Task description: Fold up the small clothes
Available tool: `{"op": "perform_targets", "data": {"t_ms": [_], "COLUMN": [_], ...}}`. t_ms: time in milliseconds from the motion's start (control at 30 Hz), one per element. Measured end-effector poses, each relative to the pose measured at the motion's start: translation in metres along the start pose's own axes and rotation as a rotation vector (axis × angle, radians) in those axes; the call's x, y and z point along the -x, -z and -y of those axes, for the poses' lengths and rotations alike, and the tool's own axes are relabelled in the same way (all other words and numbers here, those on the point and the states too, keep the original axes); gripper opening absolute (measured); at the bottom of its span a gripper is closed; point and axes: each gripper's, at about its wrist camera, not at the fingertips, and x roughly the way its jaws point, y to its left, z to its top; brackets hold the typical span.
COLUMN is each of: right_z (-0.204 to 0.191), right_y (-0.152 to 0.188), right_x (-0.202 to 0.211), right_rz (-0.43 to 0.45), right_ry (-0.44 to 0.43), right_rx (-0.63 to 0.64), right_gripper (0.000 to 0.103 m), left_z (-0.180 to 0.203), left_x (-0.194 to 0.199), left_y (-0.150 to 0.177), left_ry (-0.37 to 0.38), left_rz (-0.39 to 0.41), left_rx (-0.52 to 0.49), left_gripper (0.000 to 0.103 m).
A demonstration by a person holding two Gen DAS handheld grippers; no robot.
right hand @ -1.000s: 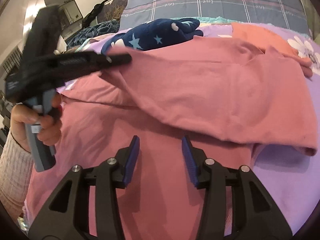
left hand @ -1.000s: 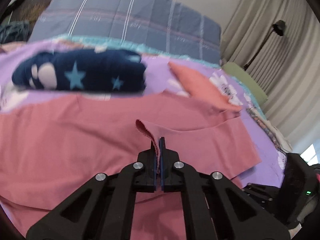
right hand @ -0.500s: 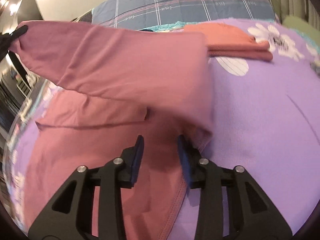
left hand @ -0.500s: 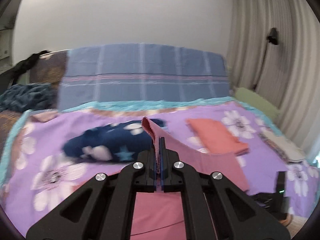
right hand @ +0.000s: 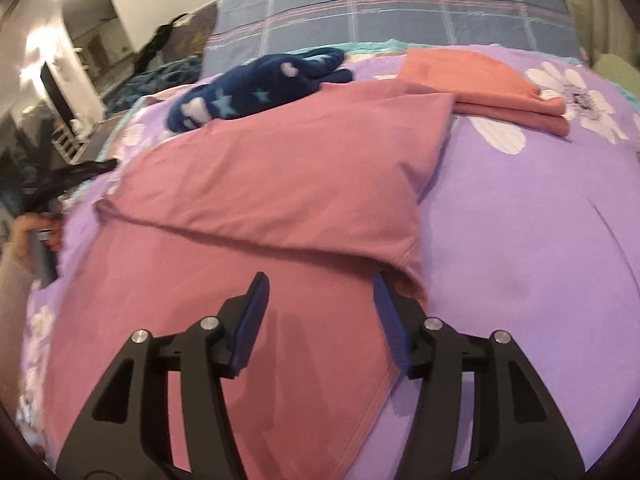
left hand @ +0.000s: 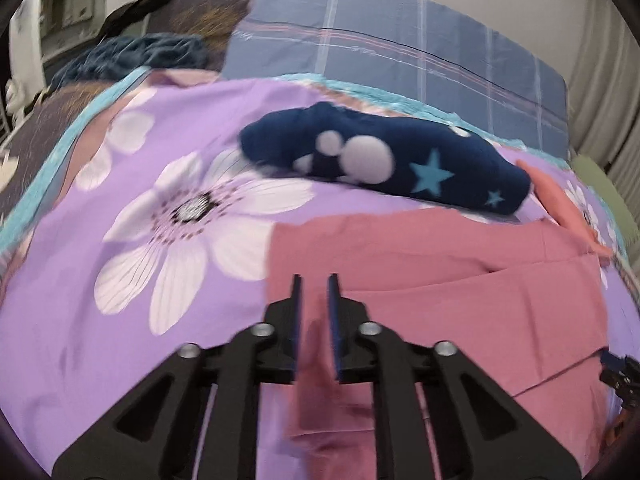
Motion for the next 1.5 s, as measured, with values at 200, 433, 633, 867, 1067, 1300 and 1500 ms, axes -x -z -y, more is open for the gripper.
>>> {"op": "perform_targets", "data": {"t_ms": [200,433,633,867,1067,1300,1500], "right_z": [0.031,0.082,0.065,0.085,0.025,0.008,-0.004], "right_y": [-0.029,-0.084,-0.107,-0.107,-0.064,-0.002,0.064], "right_x": [0.027,-0.019,-0.057,-0.064,-0.004,-0.019,0.054], "right_rz": [0.083,0.071,0.012,0.038,0.108,0.007,0.033], "right_ry": [-0.069,0.102,0.152,0.280,0.172,0.376,0.172], "right_rx": [-0.085,-0.258,-0.197,-0.237,-0.072,0.039,-0.021], "right_gripper": [0.059,0.060,0.004,0.009,0.027,0.032,0.035], "left_z": [-0.004,0.058,0.060,0.042,0.034,0.025,0.015], "left_x": [0.018,-0.012,-0.019,-0.020,0.011,0.036,0.102], "left_y": [0.001,0.034,0.047,0.043,0.049,0.098,0.158], "left_ry": [0.068,-0.143,-0.210,-0.165,-0.144,-0.162,0.036], "left_rz": [0.056,-0.018,0.008,-0.004,0.046,-0.027,-0.073], "left_rx": [0.028,-0.325,-0.378,-0.281,-0.256,-0.285,-0.276], "left_gripper": [0.034,0.054,0.062,0.077,0.077,0.076,0.069]}}
